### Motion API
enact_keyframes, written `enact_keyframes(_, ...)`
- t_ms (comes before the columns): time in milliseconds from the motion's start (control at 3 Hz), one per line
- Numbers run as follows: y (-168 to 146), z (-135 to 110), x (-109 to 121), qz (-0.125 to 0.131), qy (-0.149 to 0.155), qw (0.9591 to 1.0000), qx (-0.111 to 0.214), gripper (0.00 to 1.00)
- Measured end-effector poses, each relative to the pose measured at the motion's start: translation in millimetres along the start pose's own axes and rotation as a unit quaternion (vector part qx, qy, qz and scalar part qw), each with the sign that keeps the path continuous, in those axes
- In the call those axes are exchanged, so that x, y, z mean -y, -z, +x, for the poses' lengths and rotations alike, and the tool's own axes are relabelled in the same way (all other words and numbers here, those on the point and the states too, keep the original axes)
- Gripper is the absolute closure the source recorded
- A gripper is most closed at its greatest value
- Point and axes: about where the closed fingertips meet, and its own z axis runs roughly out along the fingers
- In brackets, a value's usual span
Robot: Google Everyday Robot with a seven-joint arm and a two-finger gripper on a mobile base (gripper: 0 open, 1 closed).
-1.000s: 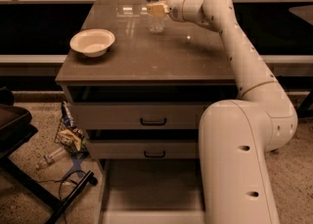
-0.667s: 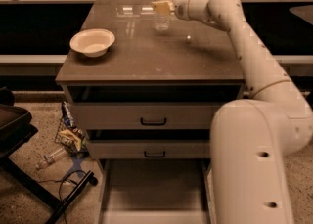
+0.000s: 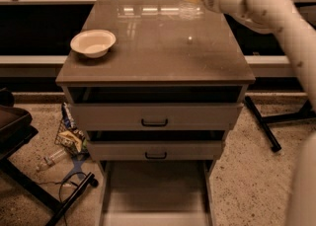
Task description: Place water bottle into bottom drawer
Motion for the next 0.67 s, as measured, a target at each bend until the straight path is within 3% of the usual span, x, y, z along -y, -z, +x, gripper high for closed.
enact_keyframes(333,68.6,-39.5,-12.1,0.034,0.000,0.9988,0.034,1.00)
enact_keyframes(667,140.4,-46.4,-57.4,0.052,-0.004,0.9981,0.034,1.00)
